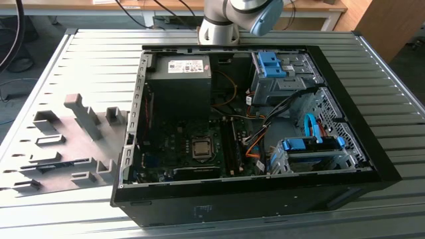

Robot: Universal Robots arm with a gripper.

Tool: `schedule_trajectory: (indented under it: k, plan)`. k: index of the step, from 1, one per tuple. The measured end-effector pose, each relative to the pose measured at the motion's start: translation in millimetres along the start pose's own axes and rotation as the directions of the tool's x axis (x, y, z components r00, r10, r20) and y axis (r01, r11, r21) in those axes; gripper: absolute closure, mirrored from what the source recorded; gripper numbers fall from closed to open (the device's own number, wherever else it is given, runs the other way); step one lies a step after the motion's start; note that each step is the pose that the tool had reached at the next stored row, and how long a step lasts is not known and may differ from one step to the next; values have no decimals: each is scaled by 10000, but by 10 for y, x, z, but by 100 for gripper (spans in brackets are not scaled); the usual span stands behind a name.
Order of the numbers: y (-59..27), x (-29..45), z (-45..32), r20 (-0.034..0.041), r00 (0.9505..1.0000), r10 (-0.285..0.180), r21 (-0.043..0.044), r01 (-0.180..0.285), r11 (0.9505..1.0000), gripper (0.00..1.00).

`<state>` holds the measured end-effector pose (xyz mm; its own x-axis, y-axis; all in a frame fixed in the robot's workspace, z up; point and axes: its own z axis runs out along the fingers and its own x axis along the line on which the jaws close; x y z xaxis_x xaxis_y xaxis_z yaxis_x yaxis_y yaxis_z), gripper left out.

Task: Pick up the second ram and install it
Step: 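Reach for the second ram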

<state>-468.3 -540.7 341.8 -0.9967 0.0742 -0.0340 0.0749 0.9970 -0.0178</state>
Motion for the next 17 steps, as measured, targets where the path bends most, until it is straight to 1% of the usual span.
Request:
schedule_trajectory:
  k: [17]
  plan:
    - [-1, 4, 115, 0, 10000, 0, 0, 0, 10000, 90]
